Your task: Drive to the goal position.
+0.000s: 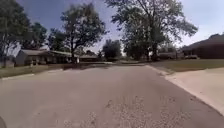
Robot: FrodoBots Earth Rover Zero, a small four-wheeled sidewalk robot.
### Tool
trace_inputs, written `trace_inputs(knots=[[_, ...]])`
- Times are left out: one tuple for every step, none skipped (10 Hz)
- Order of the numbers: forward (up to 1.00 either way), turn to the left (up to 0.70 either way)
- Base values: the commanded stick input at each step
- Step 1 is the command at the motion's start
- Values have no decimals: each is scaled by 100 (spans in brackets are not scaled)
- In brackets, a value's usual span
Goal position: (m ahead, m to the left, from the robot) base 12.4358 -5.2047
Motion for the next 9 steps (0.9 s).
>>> trace_inputs(knots=[[70, 0], [70, 0], [70, 0], [70, 0], [70, 0], [70, 0], [70, 0], [70, 0], [70, 0]])
